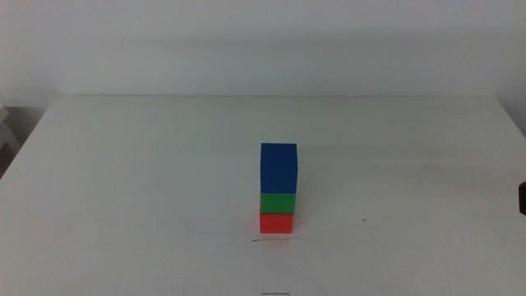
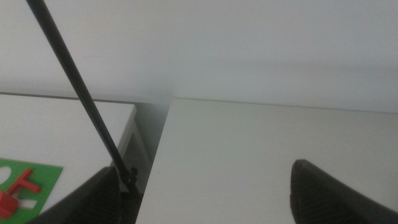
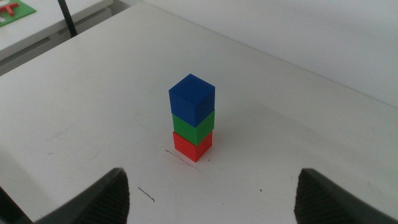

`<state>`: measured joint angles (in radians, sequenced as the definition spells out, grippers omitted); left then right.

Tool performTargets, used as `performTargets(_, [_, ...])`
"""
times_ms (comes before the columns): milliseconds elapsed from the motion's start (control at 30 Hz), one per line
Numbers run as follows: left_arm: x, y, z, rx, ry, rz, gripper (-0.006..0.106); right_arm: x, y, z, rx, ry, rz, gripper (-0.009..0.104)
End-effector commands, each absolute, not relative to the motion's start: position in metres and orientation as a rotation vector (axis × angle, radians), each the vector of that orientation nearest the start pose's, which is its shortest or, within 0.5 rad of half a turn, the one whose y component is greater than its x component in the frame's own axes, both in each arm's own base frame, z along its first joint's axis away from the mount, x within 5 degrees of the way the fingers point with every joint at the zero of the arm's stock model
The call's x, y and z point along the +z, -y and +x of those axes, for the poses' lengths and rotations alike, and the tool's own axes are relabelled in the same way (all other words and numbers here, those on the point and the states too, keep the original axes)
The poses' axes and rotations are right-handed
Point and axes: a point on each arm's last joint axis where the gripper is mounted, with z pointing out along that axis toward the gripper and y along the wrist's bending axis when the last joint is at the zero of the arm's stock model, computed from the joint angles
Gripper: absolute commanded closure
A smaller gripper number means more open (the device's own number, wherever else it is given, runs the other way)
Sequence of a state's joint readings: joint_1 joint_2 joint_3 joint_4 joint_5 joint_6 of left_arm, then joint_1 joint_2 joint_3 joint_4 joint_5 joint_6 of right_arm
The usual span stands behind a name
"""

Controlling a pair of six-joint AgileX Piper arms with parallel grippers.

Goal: Stack red cubes first, then green, then blue cubes in a specific spot.

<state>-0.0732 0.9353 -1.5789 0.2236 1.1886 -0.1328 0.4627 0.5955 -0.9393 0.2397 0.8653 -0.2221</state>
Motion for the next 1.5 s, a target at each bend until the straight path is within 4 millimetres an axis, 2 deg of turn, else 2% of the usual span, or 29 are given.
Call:
performTargets(0, [0.531,-0.01,0.109,0.112,-1.903,-0.101,0.007,0.414,-0.054,0.075,0.431,-1.826,-0.604,0.027])
performTargets(167, [0.517,-0.008,0.095,0.077,-1.857,-0.082,0.007,0.41,-0.053,0.079,0.391,-1.806,-0.594,0.027])
performTargets(367, [0.471,-0.004,0.086,0.023,-1.913,-0.064,0.007,0.402,-0.05,0.094,0.248,-1.693,-0.573,0.027])
performTargets(567, [0.43,0.001,0.068,-0.068,-1.955,-0.06,0.007,0.378,-0.051,0.098,0.235,-1.737,-0.574,0.027])
performTargets(667, [0.41,0.005,0.061,-0.145,-1.896,-0.06,0.007,0.364,-0.044,0.098,0.192,-1.774,-0.528,0.027])
performTargets(800, [0.378,0.005,0.057,-0.159,-1.791,-0.058,0.007,0.344,-0.028,0.098,0.1,-1.838,-0.402,0.027])
performTargets(900, [0.358,0.004,0.054,-0.152,-1.703,-0.052,0.007,0.332,-0.016,0.096,0.021,-1.851,-0.296,0.027])
performTargets(1033, [0.33,0.004,0.052,-0.157,-1.624,-0.049,0.007,0.316,-0.005,0.087,-0.063,-1.746,-0.179,0.027])
performTargets(1200, [0.295,0.004,0.054,-0.163,-1.535,-0.045,0.007,0.287,-0.003,0.07,-0.083,-1.659,-0.147,0.027])
performTargets(1467, [0.254,0.005,0.061,-0.163,-1.547,-0.045,0.007,0.248,-0.003,0.062,-0.081,-1.691,-0.15,0.027])
